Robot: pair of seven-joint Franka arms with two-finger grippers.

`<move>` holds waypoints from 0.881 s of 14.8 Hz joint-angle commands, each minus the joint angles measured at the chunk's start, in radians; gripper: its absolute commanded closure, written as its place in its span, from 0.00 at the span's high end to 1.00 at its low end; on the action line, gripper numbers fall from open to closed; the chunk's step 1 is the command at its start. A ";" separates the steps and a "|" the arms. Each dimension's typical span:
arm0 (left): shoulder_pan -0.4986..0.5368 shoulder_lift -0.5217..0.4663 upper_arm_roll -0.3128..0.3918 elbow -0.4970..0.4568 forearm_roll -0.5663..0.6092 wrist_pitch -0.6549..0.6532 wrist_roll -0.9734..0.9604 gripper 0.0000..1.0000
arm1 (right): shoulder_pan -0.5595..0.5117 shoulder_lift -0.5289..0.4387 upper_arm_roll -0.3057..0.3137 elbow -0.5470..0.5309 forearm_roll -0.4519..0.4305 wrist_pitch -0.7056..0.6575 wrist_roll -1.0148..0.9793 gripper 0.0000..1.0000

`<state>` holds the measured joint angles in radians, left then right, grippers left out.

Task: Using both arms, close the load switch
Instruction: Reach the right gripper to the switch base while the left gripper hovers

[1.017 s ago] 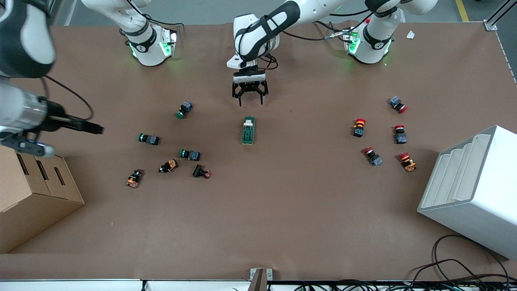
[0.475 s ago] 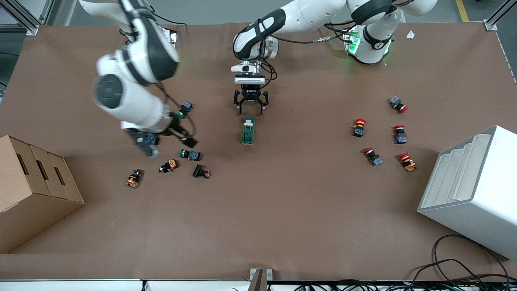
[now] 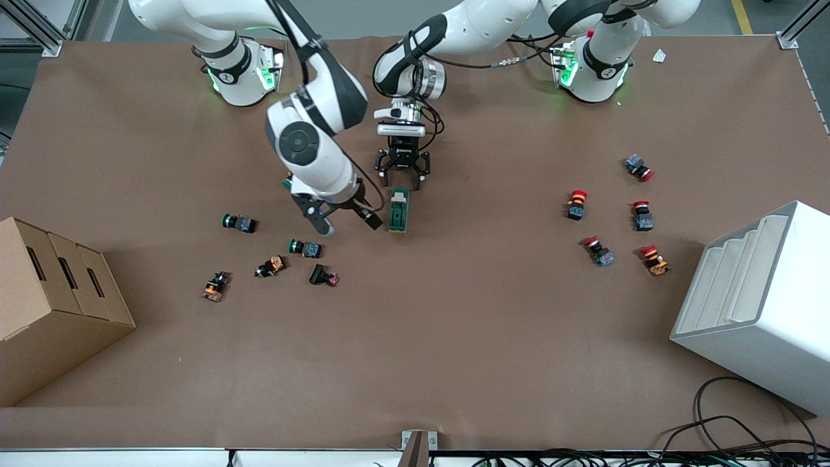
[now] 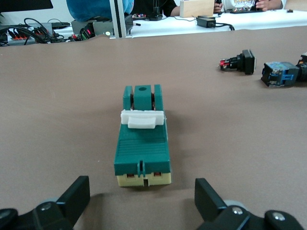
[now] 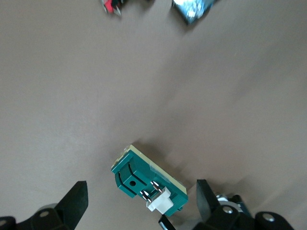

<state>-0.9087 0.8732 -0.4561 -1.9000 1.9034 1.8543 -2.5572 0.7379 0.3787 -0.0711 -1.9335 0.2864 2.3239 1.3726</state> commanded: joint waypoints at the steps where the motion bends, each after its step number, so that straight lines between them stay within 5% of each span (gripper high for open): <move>1: -0.024 0.047 0.010 0.016 0.022 -0.049 -0.047 0.99 | 0.044 0.020 -0.012 -0.021 0.036 0.055 0.031 1.00; 6: -0.064 0.095 0.033 0.012 0.048 -0.099 -0.129 0.99 | 0.127 0.038 -0.010 -0.123 0.068 0.236 0.042 1.00; 13: -0.076 0.098 0.037 0.013 0.048 -0.099 -0.130 0.99 | 0.202 0.137 -0.012 -0.111 0.148 0.408 0.072 1.00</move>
<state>-0.9775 0.9177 -0.4235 -1.8960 1.9511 1.7269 -2.6607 0.9114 0.4960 -0.0721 -2.0452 0.3947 2.6884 1.4316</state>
